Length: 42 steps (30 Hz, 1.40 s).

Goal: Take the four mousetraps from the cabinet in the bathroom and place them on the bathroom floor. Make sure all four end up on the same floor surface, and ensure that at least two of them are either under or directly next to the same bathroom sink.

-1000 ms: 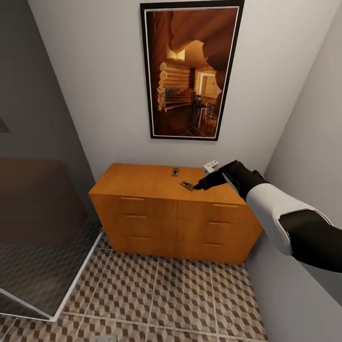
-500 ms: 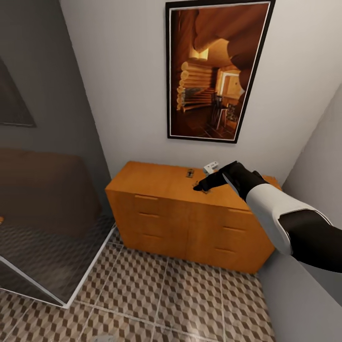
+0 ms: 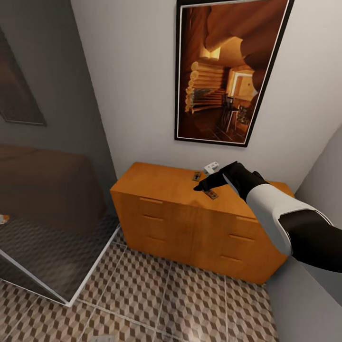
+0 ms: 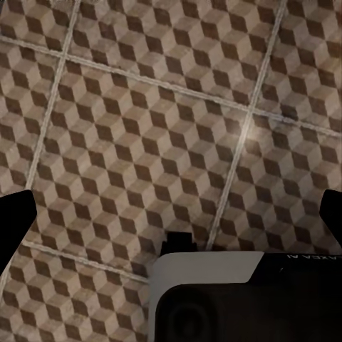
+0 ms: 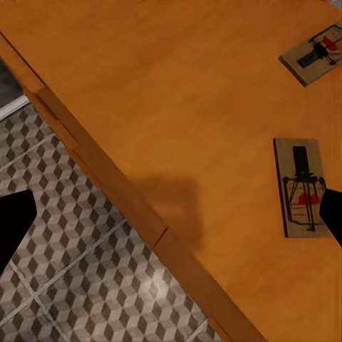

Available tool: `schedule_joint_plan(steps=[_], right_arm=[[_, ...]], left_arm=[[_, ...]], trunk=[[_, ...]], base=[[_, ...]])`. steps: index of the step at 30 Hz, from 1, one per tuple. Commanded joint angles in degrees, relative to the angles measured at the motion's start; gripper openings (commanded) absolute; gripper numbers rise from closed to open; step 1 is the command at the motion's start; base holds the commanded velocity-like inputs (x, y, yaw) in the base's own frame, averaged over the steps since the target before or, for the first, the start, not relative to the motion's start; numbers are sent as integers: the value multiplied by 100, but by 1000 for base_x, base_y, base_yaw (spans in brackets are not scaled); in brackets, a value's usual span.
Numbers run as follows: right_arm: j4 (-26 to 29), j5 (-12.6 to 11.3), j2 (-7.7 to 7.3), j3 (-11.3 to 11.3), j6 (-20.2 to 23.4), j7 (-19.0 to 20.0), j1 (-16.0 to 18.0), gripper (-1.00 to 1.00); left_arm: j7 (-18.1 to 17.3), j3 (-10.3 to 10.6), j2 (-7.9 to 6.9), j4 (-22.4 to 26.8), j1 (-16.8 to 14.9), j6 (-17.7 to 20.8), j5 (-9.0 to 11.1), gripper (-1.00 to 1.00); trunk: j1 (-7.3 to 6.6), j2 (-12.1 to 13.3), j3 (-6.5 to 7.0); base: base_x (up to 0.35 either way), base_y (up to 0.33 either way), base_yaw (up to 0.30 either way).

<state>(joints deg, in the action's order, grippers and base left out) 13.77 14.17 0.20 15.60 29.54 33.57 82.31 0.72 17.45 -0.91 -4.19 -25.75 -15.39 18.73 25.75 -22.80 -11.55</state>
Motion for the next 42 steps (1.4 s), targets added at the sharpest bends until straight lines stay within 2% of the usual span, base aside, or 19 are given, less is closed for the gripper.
schedule_joint_plan(steps=[1, 19, 28, 42], right_arm=[[6, 60, 0, -13, 17, 36, 4, 100], [-8, 51, -71, -21, -48, 44, -3, 100], [-164, -6, -249, -25, -327, 51, -5, 100], [-355, -105, -390, -31, -597, 66, -5, 100]], left_arm=[[7, 48, 3, -21, -9, -36, 26, 100], [10, 48, 3, -21, -9, -35, 27, 100], [10, 48, 3, -21, -9, -35, 29, 100], [9, 48, 3, -21, -9, -35, 29, 100]], trunk=[[4, -12, -11], [4, -12, -11], [4, -12, -11], [4, -12, -11]], base=[[33, -18, 10], [4, -2, 1], [0, 0, 0], [0, 0, 0]])
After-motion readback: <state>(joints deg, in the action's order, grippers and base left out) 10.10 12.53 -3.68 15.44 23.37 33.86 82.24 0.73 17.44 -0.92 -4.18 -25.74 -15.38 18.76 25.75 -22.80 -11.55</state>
